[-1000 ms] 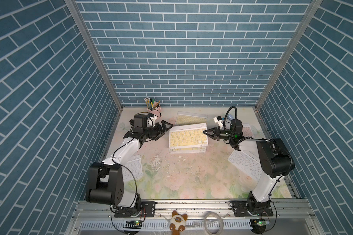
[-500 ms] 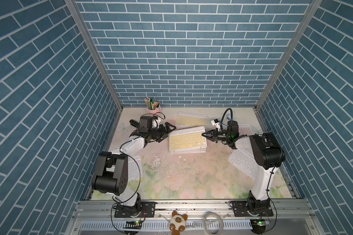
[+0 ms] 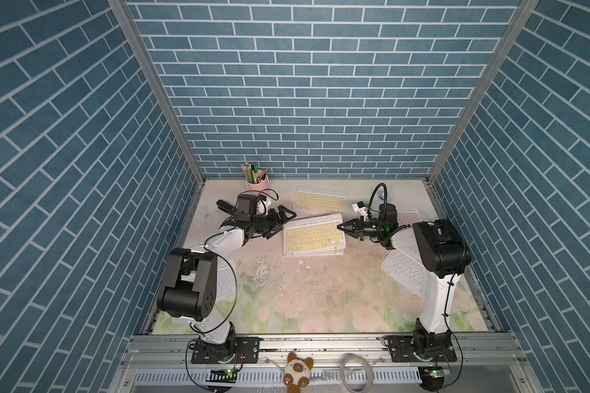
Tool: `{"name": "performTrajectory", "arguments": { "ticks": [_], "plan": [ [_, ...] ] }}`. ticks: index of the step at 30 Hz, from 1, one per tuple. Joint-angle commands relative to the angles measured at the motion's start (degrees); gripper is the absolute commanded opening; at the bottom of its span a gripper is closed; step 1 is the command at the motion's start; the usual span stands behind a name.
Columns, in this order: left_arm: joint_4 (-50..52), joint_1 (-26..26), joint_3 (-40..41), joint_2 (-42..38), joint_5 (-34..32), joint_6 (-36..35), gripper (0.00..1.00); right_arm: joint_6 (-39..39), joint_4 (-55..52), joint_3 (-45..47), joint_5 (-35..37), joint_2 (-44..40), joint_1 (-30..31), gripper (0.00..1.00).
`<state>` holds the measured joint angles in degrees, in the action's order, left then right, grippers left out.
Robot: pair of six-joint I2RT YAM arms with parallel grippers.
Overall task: Stack the numeric keypads
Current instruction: Place the numeric keypad at the numeric keypad.
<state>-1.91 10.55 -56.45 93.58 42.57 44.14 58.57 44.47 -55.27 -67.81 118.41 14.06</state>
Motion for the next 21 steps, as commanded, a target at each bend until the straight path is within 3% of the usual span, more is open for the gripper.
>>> {"name": "performTrajectory", "arguments": {
  "ticks": [1, 15, 21],
  "plan": [
    [0.4, 0.4, -1.7, 0.6, 0.1, -1.1, 1.00, 1.3, 4.0, -2.3, -2.7, 1.3, -0.3, 0.00],
    [1.2, 0.9, -2.9, 2.4, 0.2, -1.5, 1.00, 0.7, 3.1, -2.6, -2.9, 3.8, -0.9, 0.01],
    [1.5, 1.2, -3.8, 3.2, 0.4, -1.5, 1.00, -3.5, -3.3, -3.2, -2.6, 3.7, -1.0, 0.16]
  ]
}}
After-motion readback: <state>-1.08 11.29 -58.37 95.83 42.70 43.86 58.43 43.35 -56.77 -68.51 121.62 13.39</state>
